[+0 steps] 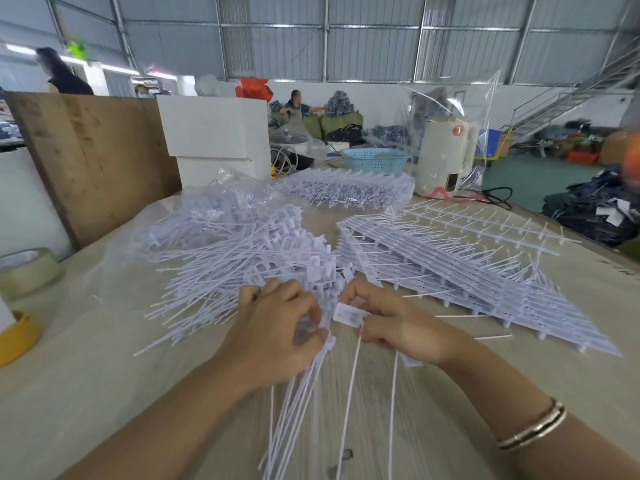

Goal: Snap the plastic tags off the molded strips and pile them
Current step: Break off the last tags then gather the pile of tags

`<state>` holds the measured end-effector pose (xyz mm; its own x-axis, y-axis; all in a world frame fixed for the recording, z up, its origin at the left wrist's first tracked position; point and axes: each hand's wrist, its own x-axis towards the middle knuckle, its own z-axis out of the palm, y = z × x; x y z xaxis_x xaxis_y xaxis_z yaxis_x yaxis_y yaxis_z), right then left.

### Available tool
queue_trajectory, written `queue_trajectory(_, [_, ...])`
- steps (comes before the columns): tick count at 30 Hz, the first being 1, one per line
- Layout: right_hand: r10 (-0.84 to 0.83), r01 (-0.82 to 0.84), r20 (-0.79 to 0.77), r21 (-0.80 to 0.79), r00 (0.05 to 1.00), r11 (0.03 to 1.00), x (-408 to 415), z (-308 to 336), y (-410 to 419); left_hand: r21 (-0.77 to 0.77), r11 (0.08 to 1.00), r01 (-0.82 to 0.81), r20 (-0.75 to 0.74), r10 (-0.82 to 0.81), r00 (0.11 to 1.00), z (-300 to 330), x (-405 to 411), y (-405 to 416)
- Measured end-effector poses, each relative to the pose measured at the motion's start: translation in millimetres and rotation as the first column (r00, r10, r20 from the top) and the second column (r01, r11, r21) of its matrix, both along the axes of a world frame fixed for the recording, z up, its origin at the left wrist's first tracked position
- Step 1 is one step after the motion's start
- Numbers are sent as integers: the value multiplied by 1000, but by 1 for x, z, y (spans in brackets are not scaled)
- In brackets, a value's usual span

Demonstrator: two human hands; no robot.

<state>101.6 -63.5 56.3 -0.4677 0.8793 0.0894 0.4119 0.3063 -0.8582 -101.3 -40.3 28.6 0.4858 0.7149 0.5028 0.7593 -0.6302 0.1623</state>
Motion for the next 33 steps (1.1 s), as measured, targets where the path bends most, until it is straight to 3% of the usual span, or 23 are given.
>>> queue_trajectory(4, [20,-19,43,-25,999,1000,-8,-7,0,-132,982,134,333,-83,939,6,8,-7])
queue_trajectory(7, [7,-6,13,-55,1000,998,-17,-6,-1,-182,969,170,409,-83,909,5,18,-11])
queue_trajectory(10, [3,-1,27,-71,1000,998,-8,2,1,-267,929,256,578,-58,814,9,13,-8])
queue_trajectory(17, [67,-69,56,35,996,997,-12,-3,-2,-411,876,253,524,0,852,7,11,-7])
queue_trajectory(18, [32,-34,22,72,999,997,-14,-5,-1,-428,867,256,563,34,826,8,10,-7])
queue_trajectory(21, [-69,72,-19,231,997,970,-20,-9,1,-504,790,350,744,191,640,9,11,-9])
queue_trajectory(24, [-172,141,23,469,985,872,-25,-11,1,-555,731,397,795,325,513,10,14,-9])
queue_trajectory(26, [-183,169,-25,522,983,836,-21,-9,1,-549,720,426,825,384,415,14,9,-6])
queue_trajectory(27, [-164,184,-85,483,983,856,-19,-6,0,-522,762,382,827,344,445,14,4,-3])
queue_trajectory(29, [-134,194,-190,341,973,920,-12,-3,2,-423,876,231,740,187,646,12,-3,0])
queue_trajectory(31, [-114,154,-176,230,978,961,-8,-6,4,-294,951,93,548,88,832,6,-4,4])
queue_trajectory(33, [-90,110,-110,198,990,974,-12,-14,7,-166,986,-22,315,74,946,-2,-2,9])
